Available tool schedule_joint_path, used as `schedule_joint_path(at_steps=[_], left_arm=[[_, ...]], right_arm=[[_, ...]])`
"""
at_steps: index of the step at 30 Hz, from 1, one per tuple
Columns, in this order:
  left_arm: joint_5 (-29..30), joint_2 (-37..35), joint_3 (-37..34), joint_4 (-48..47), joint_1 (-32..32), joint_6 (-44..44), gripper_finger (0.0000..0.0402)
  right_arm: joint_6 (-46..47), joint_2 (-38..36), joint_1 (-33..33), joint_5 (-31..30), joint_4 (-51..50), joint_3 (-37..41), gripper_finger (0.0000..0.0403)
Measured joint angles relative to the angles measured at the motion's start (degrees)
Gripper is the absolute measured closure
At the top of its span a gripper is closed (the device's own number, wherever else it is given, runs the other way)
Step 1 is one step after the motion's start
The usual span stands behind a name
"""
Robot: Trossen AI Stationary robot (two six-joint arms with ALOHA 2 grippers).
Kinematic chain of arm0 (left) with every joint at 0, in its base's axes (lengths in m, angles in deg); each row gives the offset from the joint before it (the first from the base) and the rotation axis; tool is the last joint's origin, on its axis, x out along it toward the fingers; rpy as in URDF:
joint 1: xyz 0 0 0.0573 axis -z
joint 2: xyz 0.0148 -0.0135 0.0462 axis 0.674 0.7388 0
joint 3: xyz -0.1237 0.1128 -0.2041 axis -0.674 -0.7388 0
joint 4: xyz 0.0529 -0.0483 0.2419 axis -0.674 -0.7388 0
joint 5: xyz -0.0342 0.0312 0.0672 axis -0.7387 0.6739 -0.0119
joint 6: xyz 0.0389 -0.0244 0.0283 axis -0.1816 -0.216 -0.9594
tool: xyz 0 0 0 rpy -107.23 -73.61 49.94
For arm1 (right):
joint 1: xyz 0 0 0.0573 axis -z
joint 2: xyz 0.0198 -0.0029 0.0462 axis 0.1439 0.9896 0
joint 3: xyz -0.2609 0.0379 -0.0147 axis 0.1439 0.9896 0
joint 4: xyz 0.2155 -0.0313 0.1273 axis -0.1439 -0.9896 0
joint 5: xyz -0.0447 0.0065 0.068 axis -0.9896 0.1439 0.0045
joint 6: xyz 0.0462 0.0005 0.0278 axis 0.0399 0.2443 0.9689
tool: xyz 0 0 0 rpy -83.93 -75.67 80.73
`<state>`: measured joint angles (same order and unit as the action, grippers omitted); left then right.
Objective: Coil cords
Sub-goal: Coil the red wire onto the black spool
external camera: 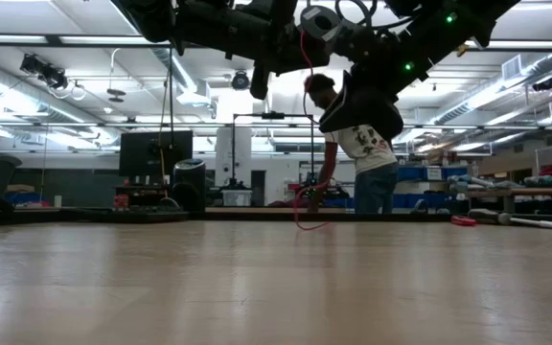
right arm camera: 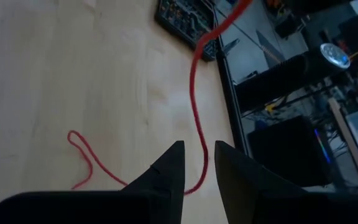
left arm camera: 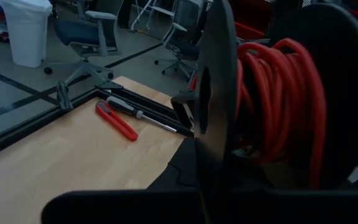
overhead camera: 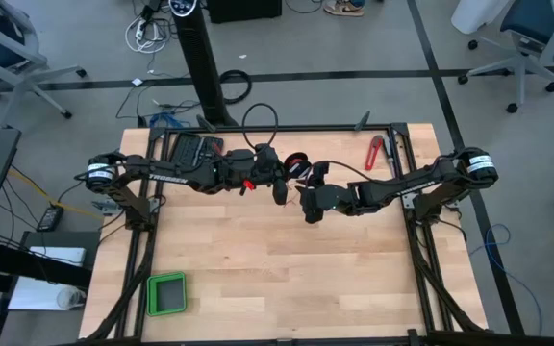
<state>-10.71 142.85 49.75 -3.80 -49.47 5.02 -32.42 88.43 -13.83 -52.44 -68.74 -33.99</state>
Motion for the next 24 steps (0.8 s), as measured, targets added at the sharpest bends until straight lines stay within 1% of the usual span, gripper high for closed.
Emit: schedule_joint_path(at_steps=[6,9,11,13,14,17,19,24], left_arm=[[0.0,0.0,0.0,0.0,0.0,0.0,0.0400],[0.0,0.0,0.0,0.1,0.0,0.0,0.0400],[0.0,0.0,0.0,0.1,0.0,0.0,0.0400],[0.0,0.0,0.0,0.2,0.0,0.0,0.0400],[0.0,0.0,0.0,0.2,0.0,0.0,0.0400],[0.0,0.0,0.0,0.2,0.0,0.0,0.0400],[-0.5,0.0,0.0,0.2,0.0,0.0,0.0400],[-1.9,0.0,0.0,0.2,0.0,0.0,0.0400]], right_arm=[[-3.5,0.0,0.0,1.6,0.2,0.0,0.0319],[-3.6,0.0,0.1,1.8,0.2,0.0,0.0329],[-3.7,0.0,0.1,1.8,0.2,0.0,0.0351],[-3.4,0.0,0.1,1.8,0.1,0.0,0.0385],[-3.3,0.0,0.1,1.8,0.0,0.0,0.0393],[0.0,0.0,0.8,1.7,-0.5,0.0,0.0398],[2.2,0.0,1.2,1.1,-2.8,0.0,0.0399],[8.7,-0.1,1.5,-3.9,-8.8,0.0,0.0401]])
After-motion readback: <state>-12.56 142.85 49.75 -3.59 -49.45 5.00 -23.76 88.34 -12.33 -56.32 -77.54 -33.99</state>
